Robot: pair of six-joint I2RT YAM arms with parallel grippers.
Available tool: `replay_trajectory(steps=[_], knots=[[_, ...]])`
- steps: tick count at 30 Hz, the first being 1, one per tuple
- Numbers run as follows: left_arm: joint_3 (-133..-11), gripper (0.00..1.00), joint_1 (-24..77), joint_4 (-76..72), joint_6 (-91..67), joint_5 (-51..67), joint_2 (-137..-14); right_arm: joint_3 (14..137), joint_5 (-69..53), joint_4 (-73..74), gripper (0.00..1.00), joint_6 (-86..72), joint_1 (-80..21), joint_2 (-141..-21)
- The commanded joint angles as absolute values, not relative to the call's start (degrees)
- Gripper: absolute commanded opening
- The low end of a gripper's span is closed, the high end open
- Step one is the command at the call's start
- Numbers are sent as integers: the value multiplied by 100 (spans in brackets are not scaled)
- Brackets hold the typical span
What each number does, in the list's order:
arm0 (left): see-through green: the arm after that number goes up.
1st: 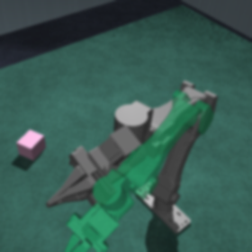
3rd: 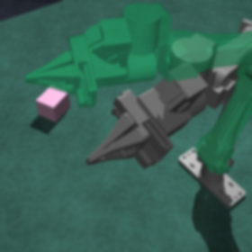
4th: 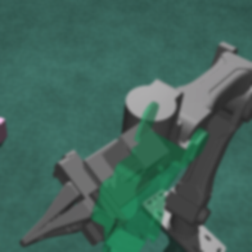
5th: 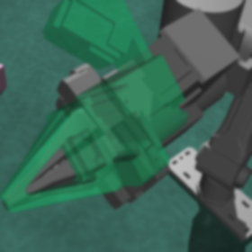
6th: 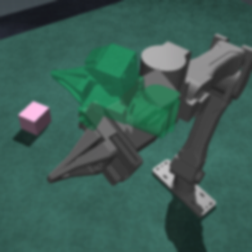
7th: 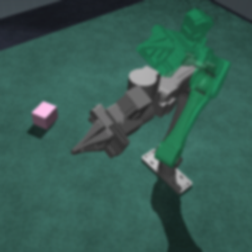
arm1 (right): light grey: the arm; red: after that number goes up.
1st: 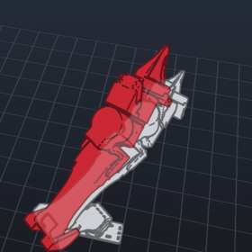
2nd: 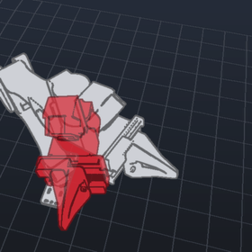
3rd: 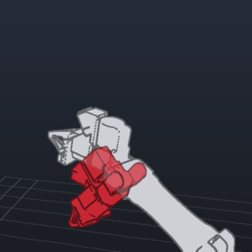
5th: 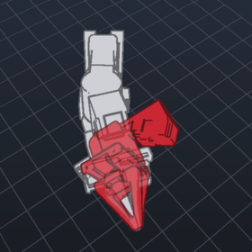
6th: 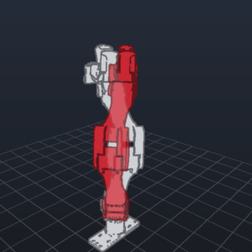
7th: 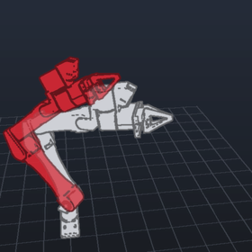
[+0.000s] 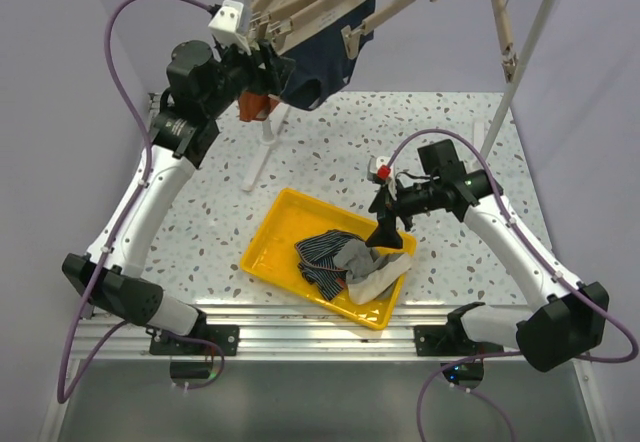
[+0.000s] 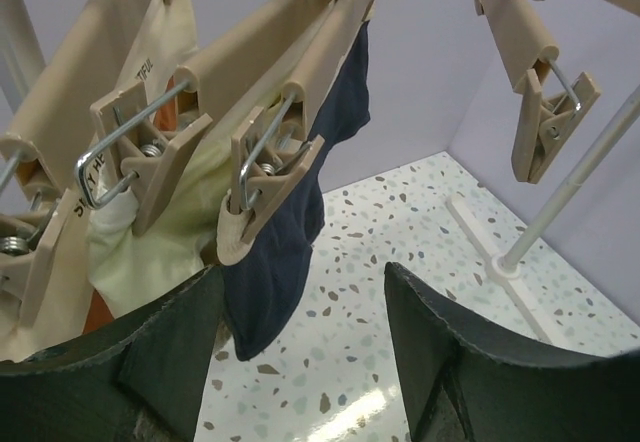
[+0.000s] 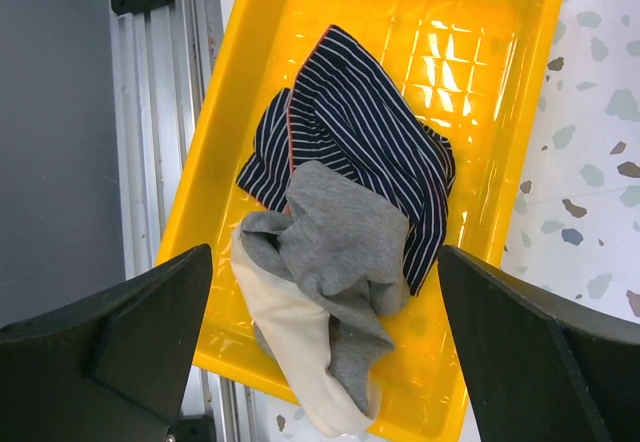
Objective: Remove the underwear clipped to the hanger
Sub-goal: Adjust the hanger on the clothesline.
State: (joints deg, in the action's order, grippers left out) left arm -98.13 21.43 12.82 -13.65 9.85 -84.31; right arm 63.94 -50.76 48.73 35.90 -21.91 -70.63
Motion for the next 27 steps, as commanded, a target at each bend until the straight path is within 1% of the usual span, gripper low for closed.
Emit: replay_trajectory(steps=[1,5,10,13,16,17,18,19,22,27], knots=[[-9791,68,2109,493,-1028,844,-8551,6381,-5309,4729,99,3516,-2127,-6856],[-9870,61,2109,369,-1002,642,-8727,6381,-5326,4729,99,3507,-2109,-6829],[-9940,56,2109,264,-1019,633,-8930,6390,-5344,4720,99,3481,-2083,-6812],[-9932,51,2109,133,-1055,817,-9026,6381,-5352,4702,98,3472,-2074,-6820],[-9879,36,2109,-158,-1107,1063,-9061,6381,-5353,4685,99,3463,-2057,-6820],[-9879,26,2109,-202,-1125,1185,-9070,6390,-5361,4685,99,3463,-2065,-6820],[-9862,21,2118,-254,-1134,1221,-9070,6390,-5353,4685,98,3454,-2048,-6820],[-9861,12,2118,-281,-1169,1326,-9062,6390,-5353,4693,99,3454,-2057,-6829],[-9695,0,2118,-457,-1256,1537,-8965,6398,-5353,4685,98,3437,-2039,-6829],[-9405,0,2171,-676,-1494,2029,-8763,6416,-5353,4693,99,3428,-2021,-6838]])
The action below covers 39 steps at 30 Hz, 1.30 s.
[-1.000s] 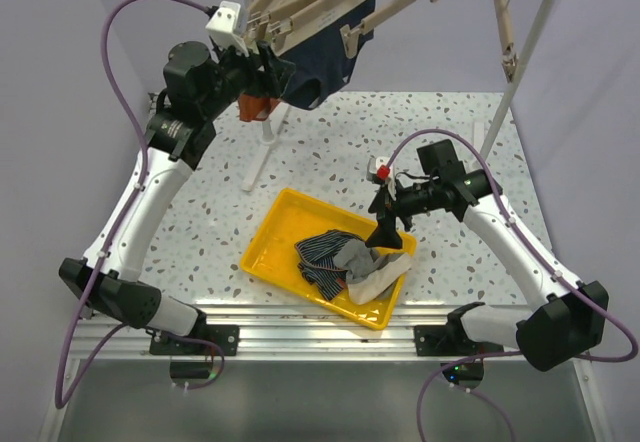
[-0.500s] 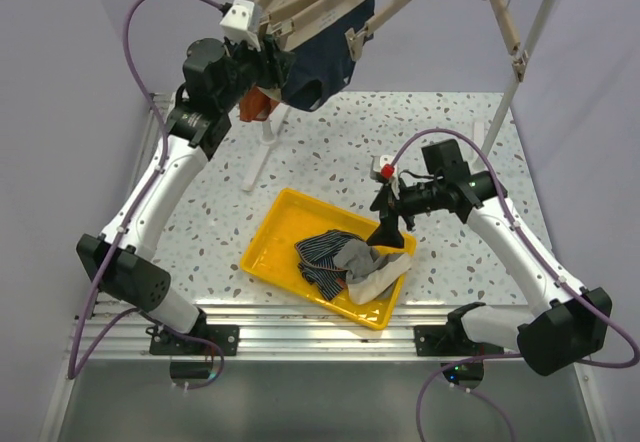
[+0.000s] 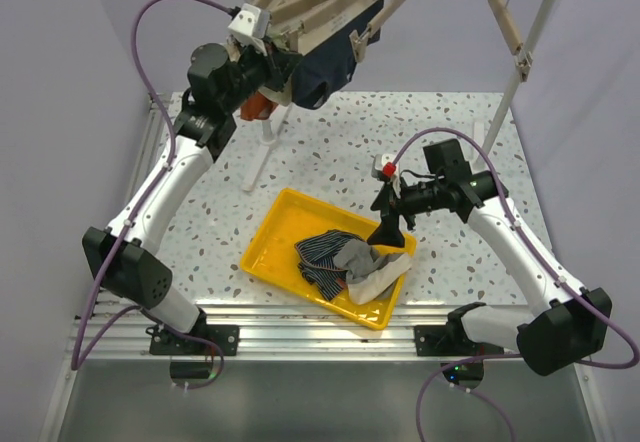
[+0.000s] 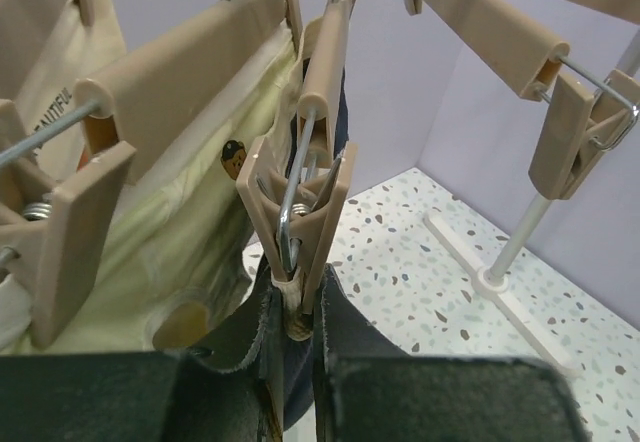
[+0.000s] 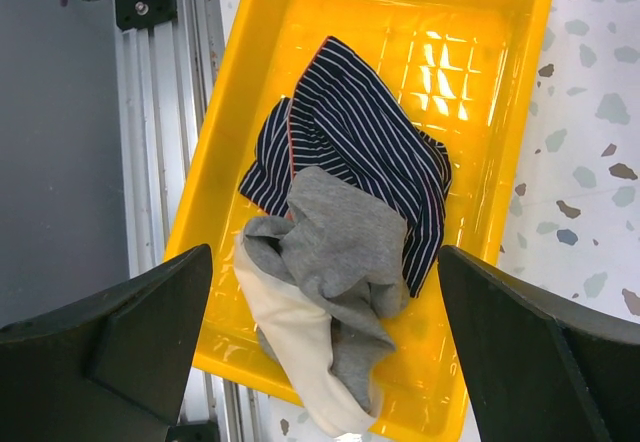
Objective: Remove the underwear clipped to the hanger
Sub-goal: Adjust the hanger on the clothesline.
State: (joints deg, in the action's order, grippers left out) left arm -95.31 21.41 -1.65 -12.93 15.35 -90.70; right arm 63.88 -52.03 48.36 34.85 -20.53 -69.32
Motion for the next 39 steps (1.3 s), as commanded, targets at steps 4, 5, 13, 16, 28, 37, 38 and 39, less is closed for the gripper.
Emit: replay_trajectory(steps=[4,5,13,16,28,37,38,39], knots=[[-9325,0,2495,-545,-1556,2136,-8693,6468,-5370,4685,99,3428,-2004,-6873],[-9273,0,2566,-528,-1564,2110,-8684,6477,-5370,4676,99,3428,-2004,-6899],[-9106,2,3173,-518,-1503,1460,-8649,6574,-5335,4693,99,3419,-1960,-6917],[-9027,13,3190,-606,-1547,1310,-8596,6574,-5335,4702,99,3428,-1934,-6891],[-9079,65,3173,-773,-1661,1283,-8473,6627,-5344,4702,99,3428,-1854,-6873],[-9369,78,3032,-422,-1687,1301,-8306,6820,-5545,4571,99,3270,-1723,-6855],[-9404,79,3015,-396,-1705,1292,-8288,6846,-5572,4501,99,3191,-1697,-6847],[-9474,80,2980,-378,-1809,1301,-8288,6890,-5607,4448,98,3147,-1688,-6847]])
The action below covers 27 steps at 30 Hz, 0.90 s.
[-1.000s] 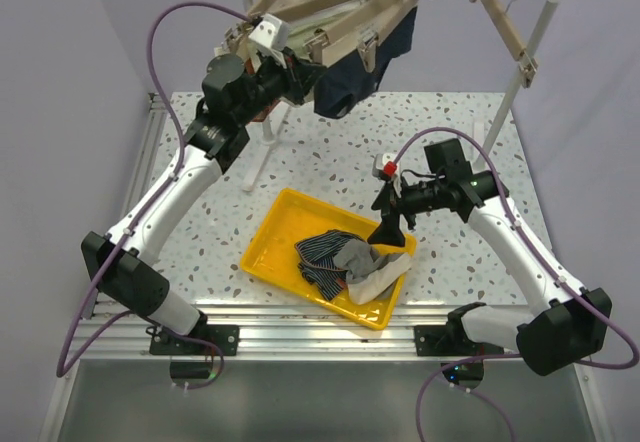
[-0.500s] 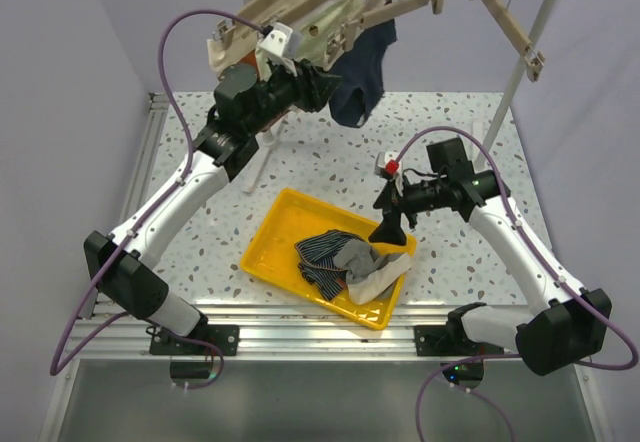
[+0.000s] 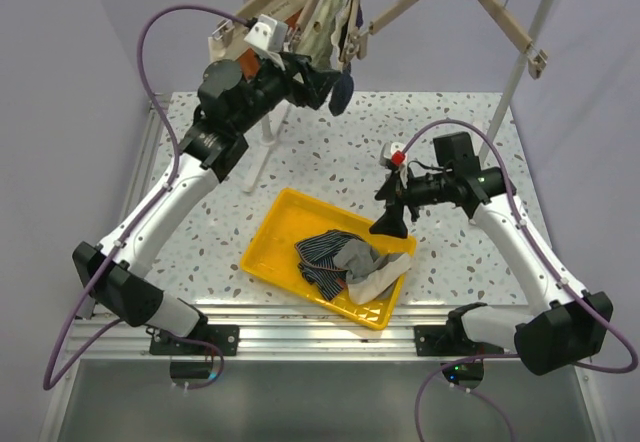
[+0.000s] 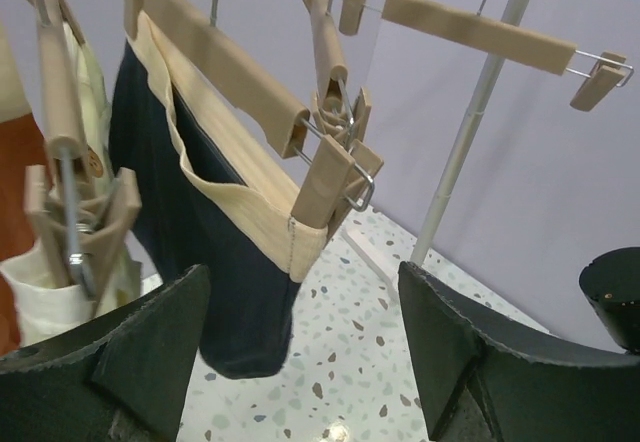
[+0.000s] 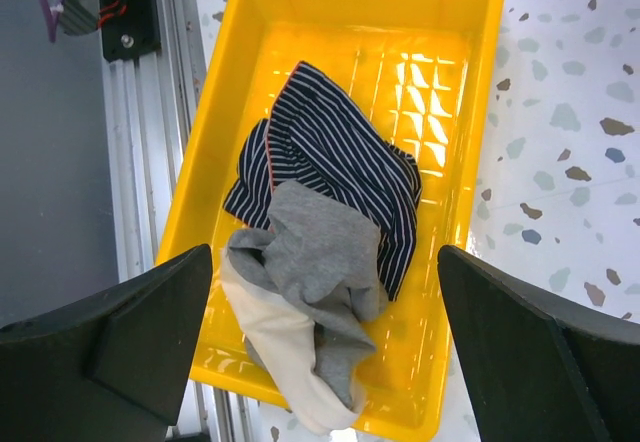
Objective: Remove the underwear clipped to the hanger
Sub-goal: Adjust the hanger on the clothesline, then pick up the hanger from the clothesline.
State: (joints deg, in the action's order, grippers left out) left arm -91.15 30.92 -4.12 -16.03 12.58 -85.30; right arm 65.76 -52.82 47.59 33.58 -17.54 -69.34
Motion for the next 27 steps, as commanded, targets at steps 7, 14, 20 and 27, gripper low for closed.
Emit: replay_trajectory(steps=[7,14,20,27], knots=[[-10193,82,2944,-9,-2645,1064,-8586,6961,-5669,4271,99,2927,-1635,-6882],[-11021,84,2953,387,-3251,958,-9070,6900,-5608,3948,99,2585,-1617,-6829],[-11592,83,2953,633,-3270,835,-9378,6557,-4888,1963,99,1302,-1617,-6689],[-11934,82,2944,808,-3068,335,-9483,6713,-4342,168,98,695,-1687,-7162]])
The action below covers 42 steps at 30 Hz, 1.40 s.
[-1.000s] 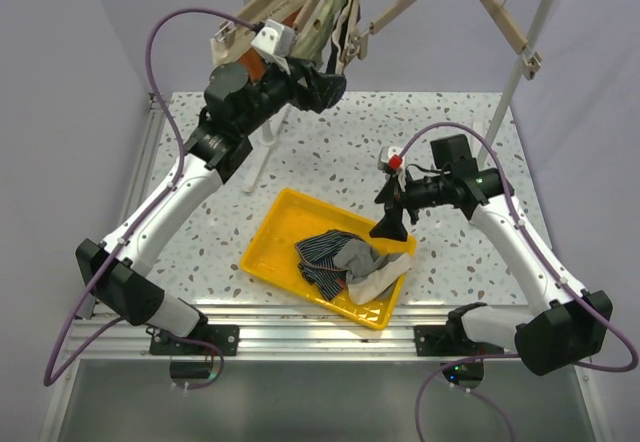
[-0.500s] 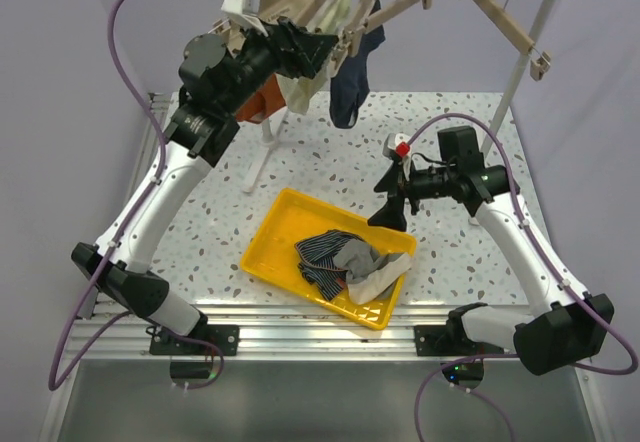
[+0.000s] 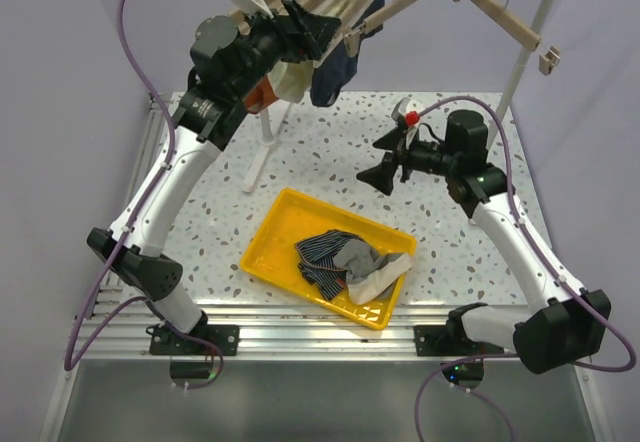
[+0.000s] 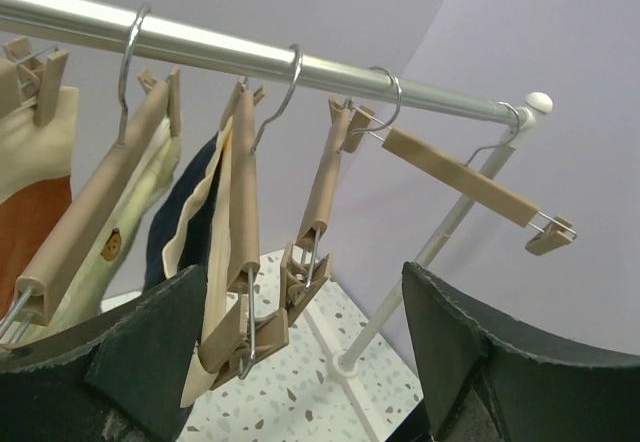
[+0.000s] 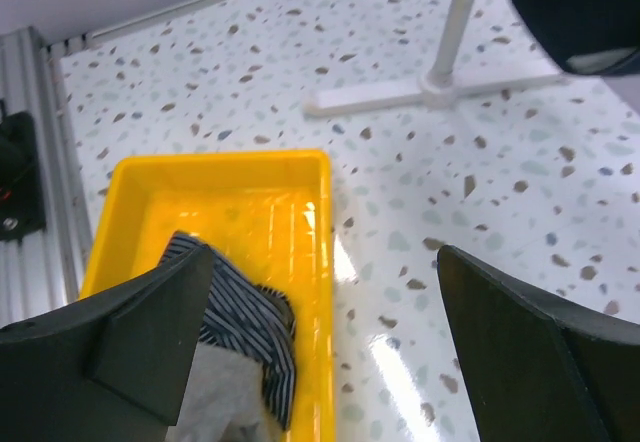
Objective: Remove the underwear clipped to the hanger
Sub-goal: Pick up the hanger from the clothesline.
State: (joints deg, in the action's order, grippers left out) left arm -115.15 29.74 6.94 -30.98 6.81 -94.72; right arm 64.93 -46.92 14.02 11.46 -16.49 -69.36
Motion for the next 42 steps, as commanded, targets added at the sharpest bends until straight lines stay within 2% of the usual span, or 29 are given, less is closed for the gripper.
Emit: replay_trajectory(steps=[1,6,12,17,24,27,30,39,42], knots=[[-12023,82,2944,922,-3033,282,-9562,6793,-4307,123,98,651,-1705,-7250],[-12550,79,2962,1134,-2936,299,-9870,7163,-3736,-139,99,151,-1705,-7576],[-12551,78,2962,1028,-2918,378,-9879,7066,-3937,-1308,99,-1341,-1705,-7787],[-12489,78,2953,993,-2769,422,-9809,7154,-3867,-1775,98,-1722,-1731,-7963],[-11391,79,2953,360,-2567,299,-9176,7400,-3472,-2047,99,-1906,-1705,-8112],[-11470,79,2953,466,-2461,229,-9167,7690,-3252,-2188,96,-2599,-1688,-8226],[-11645,79,2953,597,-2347,141,-9246,7953,-3199,-2197,88,-3188,-1687,-8393],[-12331,73,2953,870,-2083,88,-9703,8007,-3076,-1469,76,-3480,-1872,-8736],[-12357,73,2953,853,-2074,106,-9703,8007,-3268,-1293,70,-4048,-1898,-8912]])
